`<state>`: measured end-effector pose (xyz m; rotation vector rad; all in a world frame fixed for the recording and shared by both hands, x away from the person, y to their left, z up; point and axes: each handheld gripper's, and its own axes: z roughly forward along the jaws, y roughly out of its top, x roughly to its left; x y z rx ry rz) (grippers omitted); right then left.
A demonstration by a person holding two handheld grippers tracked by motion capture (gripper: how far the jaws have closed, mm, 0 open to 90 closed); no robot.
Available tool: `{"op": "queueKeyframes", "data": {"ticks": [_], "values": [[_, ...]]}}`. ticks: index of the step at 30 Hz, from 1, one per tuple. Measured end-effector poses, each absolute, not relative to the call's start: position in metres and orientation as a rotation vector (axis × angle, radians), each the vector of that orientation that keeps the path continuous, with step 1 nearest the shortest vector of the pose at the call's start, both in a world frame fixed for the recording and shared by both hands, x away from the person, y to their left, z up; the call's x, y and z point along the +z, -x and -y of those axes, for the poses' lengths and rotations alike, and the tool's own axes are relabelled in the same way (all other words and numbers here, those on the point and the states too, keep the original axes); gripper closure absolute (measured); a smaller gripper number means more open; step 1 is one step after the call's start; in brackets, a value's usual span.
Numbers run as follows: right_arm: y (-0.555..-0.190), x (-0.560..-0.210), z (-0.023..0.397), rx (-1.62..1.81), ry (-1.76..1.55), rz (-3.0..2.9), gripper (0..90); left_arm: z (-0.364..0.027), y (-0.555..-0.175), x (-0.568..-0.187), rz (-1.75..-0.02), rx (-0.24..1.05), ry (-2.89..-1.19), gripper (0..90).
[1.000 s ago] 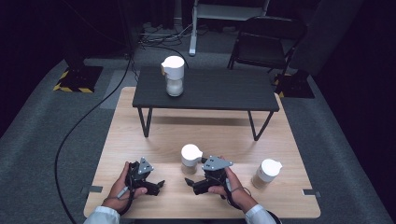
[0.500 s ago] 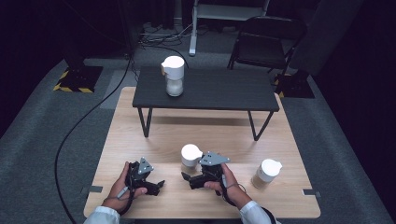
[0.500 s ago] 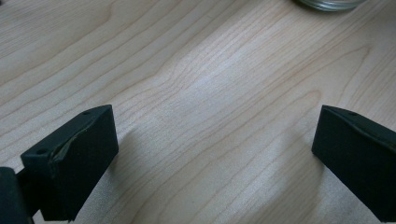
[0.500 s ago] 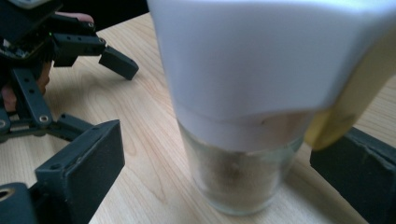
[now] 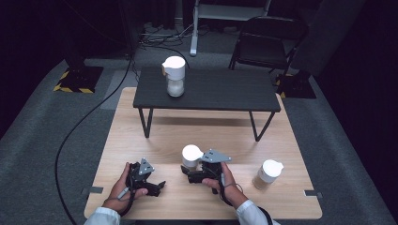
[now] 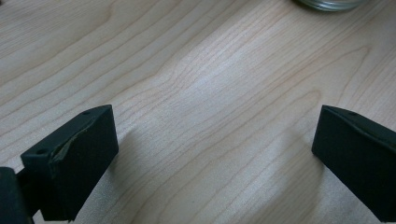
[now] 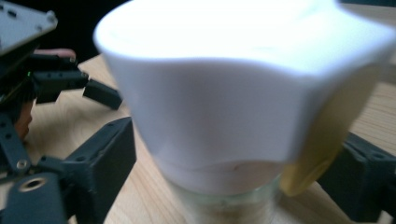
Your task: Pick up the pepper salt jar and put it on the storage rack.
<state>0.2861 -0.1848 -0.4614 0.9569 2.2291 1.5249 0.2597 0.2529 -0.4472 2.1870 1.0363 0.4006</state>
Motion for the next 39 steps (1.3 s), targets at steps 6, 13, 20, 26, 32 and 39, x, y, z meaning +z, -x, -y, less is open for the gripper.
{"op": "queueKeyframes", "data": {"ticks": [6,13,20,26,32,39], "values": [[-0.283,-0.465,0.185,1.55,-0.931,-2.192,25.5,-0.253,-0.26,-0.447,-1.036,0.401,-2.187,0.0],[-0.279,-0.468,0.184,1.539,-0.882,-2.162,28.2,-0.253,-0.26,-0.447,-1.037,0.401,-2.187,0.0],[-0.278,-0.47,0.188,1.554,-0.893,-2.13,29.6,-0.253,-0.26,-0.447,-1.036,0.4,-2.187,0.0],[-0.277,-0.467,0.189,1.54,-0.9,-2.13,29.9,-0.253,-0.26,-0.447,-1.036,0.401,-2.187,0.0],[-0.276,-0.462,0.193,1.522,-0.907,-2.125,29.9,-0.253,-0.26,-0.447,-1.036,0.4,-2.187,0.0],[-0.273,-0.451,0.199,1.495,-0.898,-2.125,29.8,-0.253,-0.26,-0.447,-1.036,0.4,-2.187,0.0]]}}
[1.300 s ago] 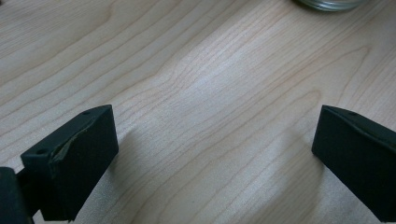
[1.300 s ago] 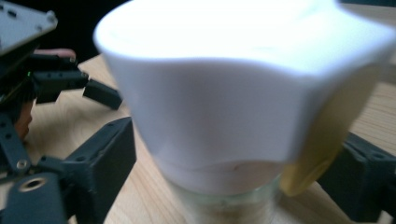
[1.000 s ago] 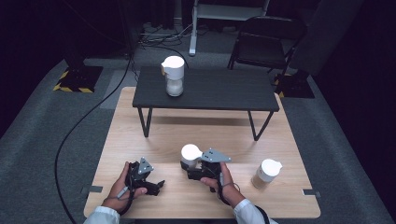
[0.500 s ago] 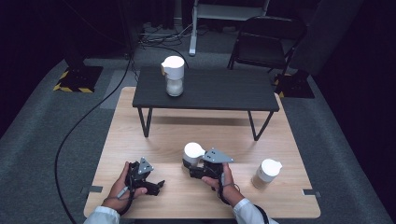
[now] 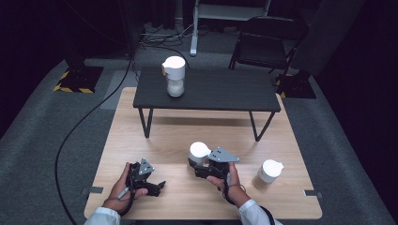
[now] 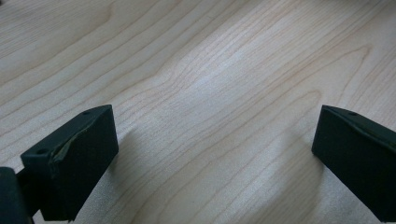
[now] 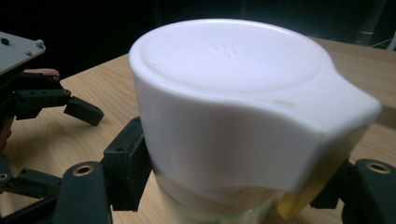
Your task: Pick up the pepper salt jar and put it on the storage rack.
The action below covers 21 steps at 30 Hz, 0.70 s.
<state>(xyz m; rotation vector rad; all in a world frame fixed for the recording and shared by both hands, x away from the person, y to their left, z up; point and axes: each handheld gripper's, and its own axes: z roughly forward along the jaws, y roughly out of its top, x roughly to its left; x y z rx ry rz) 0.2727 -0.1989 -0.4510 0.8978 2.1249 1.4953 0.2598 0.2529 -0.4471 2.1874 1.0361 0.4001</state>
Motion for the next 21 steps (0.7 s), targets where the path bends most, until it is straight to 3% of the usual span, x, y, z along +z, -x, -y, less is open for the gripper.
{"op": "queueKeyframes", "data": {"ticks": [21], "values": [[-0.257,-0.401,0.207,1.508,-0.914,-2.053,29.8,-0.253,-0.26,-0.447,-1.036,0.4,-2.187,0.0]]}}
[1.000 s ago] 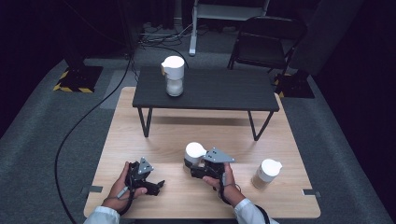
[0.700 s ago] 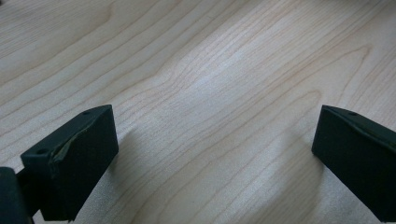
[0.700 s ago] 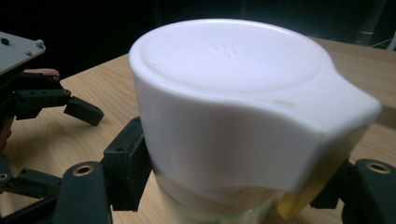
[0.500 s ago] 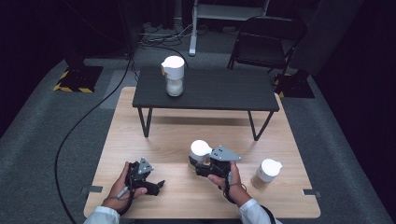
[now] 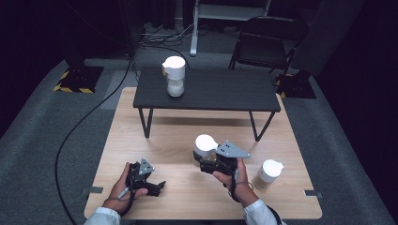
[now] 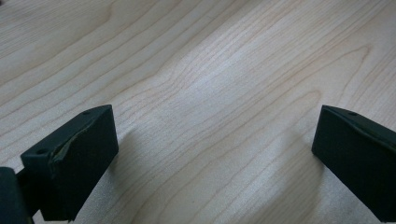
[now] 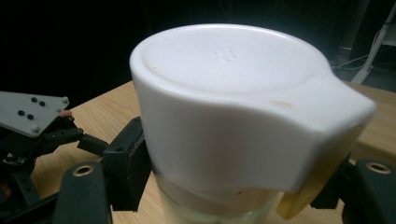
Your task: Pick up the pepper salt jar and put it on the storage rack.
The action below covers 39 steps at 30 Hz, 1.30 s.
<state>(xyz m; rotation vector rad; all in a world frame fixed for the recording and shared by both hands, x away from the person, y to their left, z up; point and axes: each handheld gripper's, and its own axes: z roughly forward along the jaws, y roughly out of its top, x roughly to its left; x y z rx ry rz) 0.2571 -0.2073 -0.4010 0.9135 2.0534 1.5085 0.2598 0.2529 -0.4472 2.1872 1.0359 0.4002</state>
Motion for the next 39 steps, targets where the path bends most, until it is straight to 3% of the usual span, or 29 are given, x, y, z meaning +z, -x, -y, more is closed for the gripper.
{"op": "queueKeyframes", "data": {"ticks": [39], "values": [[-0.253,-0.288,0.215,1.428,-0.909,-1.893,29.7,-0.253,-0.26,-0.447,-1.033,0.399,-2.188,0.0]]}}
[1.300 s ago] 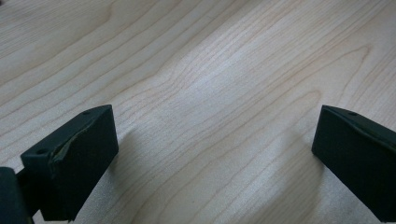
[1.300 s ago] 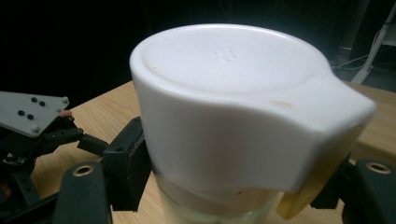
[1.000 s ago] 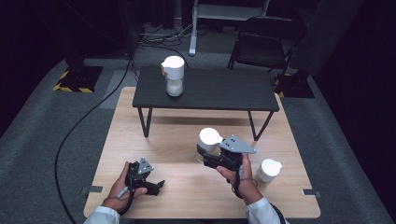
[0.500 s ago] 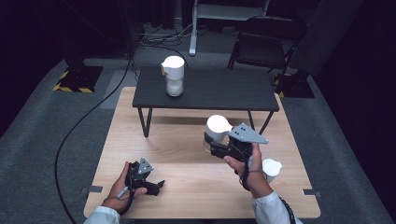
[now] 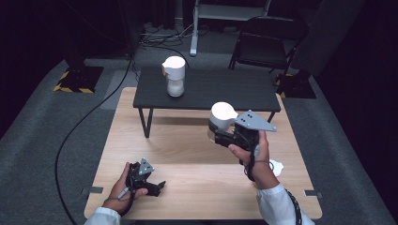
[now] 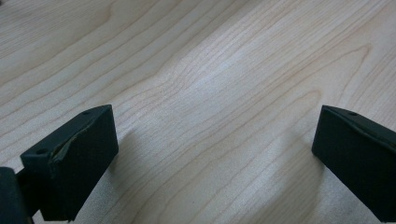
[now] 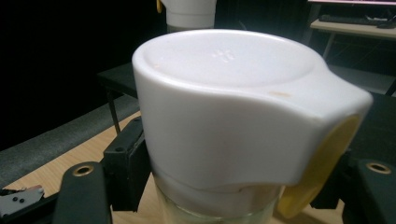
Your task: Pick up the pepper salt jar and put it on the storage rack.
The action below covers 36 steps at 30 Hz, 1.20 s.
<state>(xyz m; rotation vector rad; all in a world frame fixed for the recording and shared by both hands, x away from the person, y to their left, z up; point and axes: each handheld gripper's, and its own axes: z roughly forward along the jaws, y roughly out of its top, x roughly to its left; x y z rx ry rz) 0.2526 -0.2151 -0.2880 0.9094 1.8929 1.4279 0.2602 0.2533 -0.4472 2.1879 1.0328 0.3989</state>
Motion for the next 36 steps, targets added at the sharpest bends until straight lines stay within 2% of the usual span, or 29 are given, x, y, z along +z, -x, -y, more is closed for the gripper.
{"op": "queueKeyframes", "data": {"ticks": [11,36], "values": [[-0.261,-0.265,0.21,1.403,-0.907,-1.863,29.6,-0.253,-0.26,-0.447,-1.032,0.399,-2.188,0.0],[-0.258,-0.245,0.206,1.401,-0.924,-1.825,29.5,-0.253,-0.26,-0.447,-1.032,0.398,-2.188,0.0]]}}
